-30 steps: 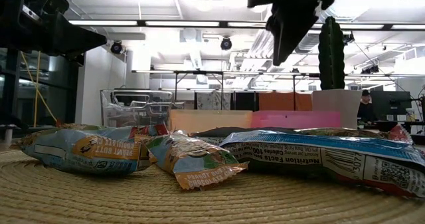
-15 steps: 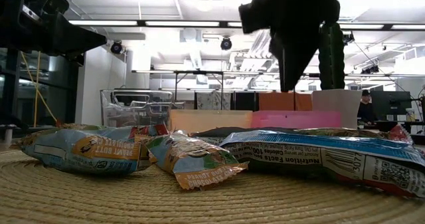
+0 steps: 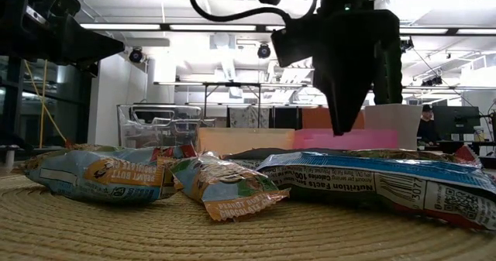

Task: Pick and place Granola Bars by type
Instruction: Put the red granola bar into the orange bin

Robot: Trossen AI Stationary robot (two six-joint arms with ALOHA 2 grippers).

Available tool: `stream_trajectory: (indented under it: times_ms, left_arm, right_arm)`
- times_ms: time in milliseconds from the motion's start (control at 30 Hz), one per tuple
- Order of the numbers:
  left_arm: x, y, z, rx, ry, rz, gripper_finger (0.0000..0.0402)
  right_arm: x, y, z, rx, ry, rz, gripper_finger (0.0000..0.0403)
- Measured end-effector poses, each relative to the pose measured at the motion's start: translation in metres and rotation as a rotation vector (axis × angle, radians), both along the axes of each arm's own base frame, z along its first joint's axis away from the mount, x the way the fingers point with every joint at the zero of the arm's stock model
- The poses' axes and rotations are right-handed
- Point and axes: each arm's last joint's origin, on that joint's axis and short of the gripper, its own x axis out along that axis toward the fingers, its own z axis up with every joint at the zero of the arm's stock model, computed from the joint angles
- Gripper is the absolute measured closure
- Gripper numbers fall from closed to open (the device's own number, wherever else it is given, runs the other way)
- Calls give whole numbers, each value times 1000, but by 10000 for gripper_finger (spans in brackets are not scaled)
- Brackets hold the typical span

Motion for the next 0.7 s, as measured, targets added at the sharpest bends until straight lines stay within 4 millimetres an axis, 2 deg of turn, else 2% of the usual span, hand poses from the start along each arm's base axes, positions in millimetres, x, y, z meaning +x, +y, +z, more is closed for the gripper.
stream_trajectory:
  times_ms: [233, 700]
  left_arm:
    - [0, 0, 0, 0, 0, 0, 401]
    - [0, 0, 0, 0, 0, 0, 401]
  right_arm:
    - [3, 1, 0, 14, -25, 65, 182]
    - [4, 1, 0, 27, -37, 53, 182]
